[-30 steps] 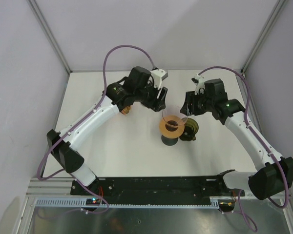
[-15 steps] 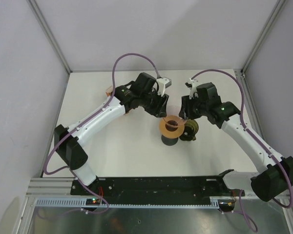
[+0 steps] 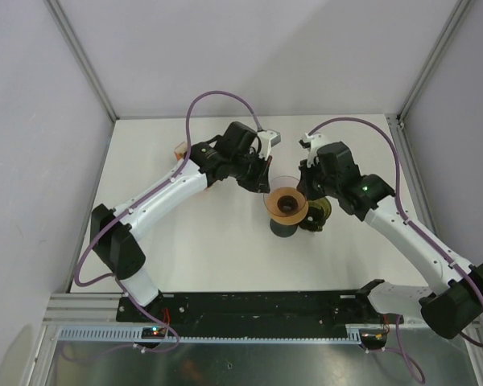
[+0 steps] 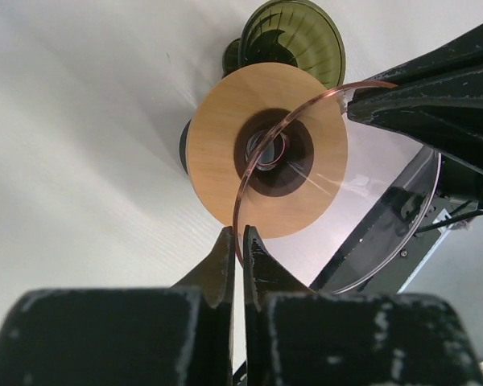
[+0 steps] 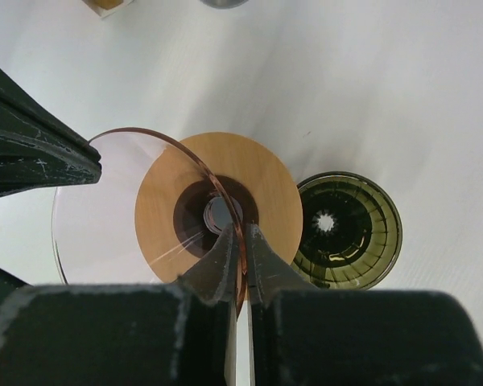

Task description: Place the coffee filter in the dripper

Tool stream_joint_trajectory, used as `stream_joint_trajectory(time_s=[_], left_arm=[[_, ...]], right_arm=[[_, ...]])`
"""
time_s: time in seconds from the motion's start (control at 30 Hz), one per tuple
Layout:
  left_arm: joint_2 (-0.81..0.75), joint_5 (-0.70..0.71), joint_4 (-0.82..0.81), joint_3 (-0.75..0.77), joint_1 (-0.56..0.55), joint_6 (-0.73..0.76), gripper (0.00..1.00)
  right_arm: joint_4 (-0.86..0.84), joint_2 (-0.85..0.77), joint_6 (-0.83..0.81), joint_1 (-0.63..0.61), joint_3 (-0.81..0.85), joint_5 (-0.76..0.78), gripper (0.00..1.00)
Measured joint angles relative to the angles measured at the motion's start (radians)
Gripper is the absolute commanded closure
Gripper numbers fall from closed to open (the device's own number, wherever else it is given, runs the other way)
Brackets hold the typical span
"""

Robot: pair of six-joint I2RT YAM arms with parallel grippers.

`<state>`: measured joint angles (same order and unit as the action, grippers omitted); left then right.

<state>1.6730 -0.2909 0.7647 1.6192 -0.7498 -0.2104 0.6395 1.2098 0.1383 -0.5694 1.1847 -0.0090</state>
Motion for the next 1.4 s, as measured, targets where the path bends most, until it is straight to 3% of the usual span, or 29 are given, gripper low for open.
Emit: stream_joint_trajectory(time_s=[0.2, 0.63, 0.9, 1.4], left_arm=[[0.000, -0.003, -0.011, -0.003, 0.002, 0.000, 1.00], [0.052, -0.052, -0.064, 0.044, 0.037, -0.005, 1.00], [0.060, -0.133, -0.100, 0.017, 0.079, -0.018, 1.00], [0.047, -0.150, -0.166, -0.047, 0.092, -0.015, 1.00]], right_arm=[[-0.046, -0.014, -0.008, 0.020, -0.034, -0.013, 1.00], [-0.125, 0.058, 0.041, 0.214, -0.056, -0.312, 1.00], [-0.149, 0.066, 0.048, 0.190, -0.056, -0.279, 1.00], [-0.235, 0.064, 0.047, 0.159, -0.108, -0.208, 1.00]])
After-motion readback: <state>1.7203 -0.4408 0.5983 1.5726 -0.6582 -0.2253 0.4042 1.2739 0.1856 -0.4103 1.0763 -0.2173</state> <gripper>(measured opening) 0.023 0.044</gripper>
